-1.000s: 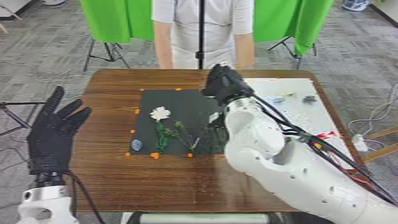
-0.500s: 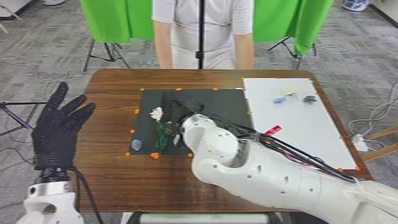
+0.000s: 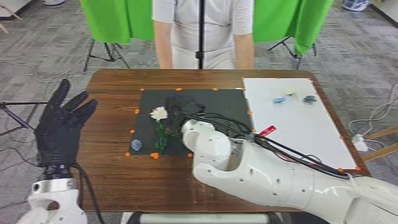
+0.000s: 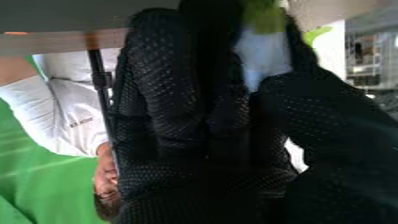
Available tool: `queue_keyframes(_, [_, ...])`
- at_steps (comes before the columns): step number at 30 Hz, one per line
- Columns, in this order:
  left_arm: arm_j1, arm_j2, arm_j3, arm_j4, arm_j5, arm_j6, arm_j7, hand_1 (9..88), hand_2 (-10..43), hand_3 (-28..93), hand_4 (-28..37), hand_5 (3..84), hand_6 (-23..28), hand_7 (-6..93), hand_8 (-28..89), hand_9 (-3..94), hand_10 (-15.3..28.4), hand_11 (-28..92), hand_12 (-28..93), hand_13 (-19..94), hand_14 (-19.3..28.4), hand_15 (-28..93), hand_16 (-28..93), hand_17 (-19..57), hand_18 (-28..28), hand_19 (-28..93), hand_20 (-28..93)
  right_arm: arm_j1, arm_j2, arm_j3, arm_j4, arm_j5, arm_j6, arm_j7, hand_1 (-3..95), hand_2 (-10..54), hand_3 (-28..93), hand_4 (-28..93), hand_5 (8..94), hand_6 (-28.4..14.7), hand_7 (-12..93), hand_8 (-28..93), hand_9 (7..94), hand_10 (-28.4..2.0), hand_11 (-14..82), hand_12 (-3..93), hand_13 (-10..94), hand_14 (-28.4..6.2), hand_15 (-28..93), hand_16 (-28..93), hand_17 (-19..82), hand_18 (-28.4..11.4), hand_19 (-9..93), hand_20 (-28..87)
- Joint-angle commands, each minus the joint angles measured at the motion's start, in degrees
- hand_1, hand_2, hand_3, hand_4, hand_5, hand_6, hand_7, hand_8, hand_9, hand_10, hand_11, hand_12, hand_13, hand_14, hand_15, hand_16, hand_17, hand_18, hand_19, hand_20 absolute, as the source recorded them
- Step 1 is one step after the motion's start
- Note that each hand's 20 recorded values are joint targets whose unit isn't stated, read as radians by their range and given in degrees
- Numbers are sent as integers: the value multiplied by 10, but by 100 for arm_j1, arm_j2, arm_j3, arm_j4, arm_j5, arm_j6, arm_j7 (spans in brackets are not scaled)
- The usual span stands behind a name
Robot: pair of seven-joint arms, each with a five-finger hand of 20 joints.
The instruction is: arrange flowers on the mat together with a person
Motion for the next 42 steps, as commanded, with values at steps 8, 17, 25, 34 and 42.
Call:
queue_keyframes(8, [-15, 46, 57, 32, -86, 2, 25, 215, 74, 731, -242, 280, 32, 128, -75, 312, 161, 187, 143, 232, 227, 382, -44, -72, 247, 577, 38, 83, -107, -231, 87, -576, -452, 151, 435, -95, 708, -269, 670, -7, 181, -126, 802, -120, 336, 210, 759, -79, 585, 181, 300, -195, 793, 167])
queue_keyframes(17, [-20, 43, 57, 43, -125, -71, 22, 215, 73, 736, -235, 280, 32, 136, -79, 312, 162, 184, 144, 229, 229, 377, -37, -74, 247, 574, 43, 157, -122, -302, 64, -648, -621, 261, 423, -95, 702, -266, 648, -21, 174, -129, 763, -131, 338, 203, 730, -88, 599, 177, 298, -203, 789, 166])
queue_keyframes(25, [-40, 6, 50, 43, -83, -86, -36, 218, 74, 745, -218, 273, 28, 149, -81, 300, 160, 178, 149, 206, 231, 371, -36, -81, 247, 571, 46, 196, -166, -325, 54, -785, -882, 301, 392, -95, 674, -267, 623, -28, 159, -123, 751, -142, 344, 203, 726, -93, 615, 175, 296, -214, 793, 171])
queue_keyframes(34, [147, -5, -47, -35, -92, -20, -41, 220, 73, 744, -208, 268, 27, 149, -80, 292, 164, 162, 155, 191, 238, 369, -31, -86, 246, 568, 46, 185, -67, -215, -251, -729, -694, 329, 381, -95, 657, -259, 619, -31, 153, -118, 744, -149, 345, 202, 718, -98, 631, 172, 299, -222, 794, 171])
queue_keyframes(42, [394, -120, -304, -150, 123, 35, -223, 228, 69, 720, -221, 285, 41, 109, -74, 308, 173, 188, 141, 225, 238, 439, -71, -64, 248, 589, 30, -661, 359, 1521, -1397, 1283, -204, -205, 324, -25, 635, -249, 625, -37, 151, -119, 734, -158, 312, 188, 697, -116, 605, 156, 281, -227, 763, 150])
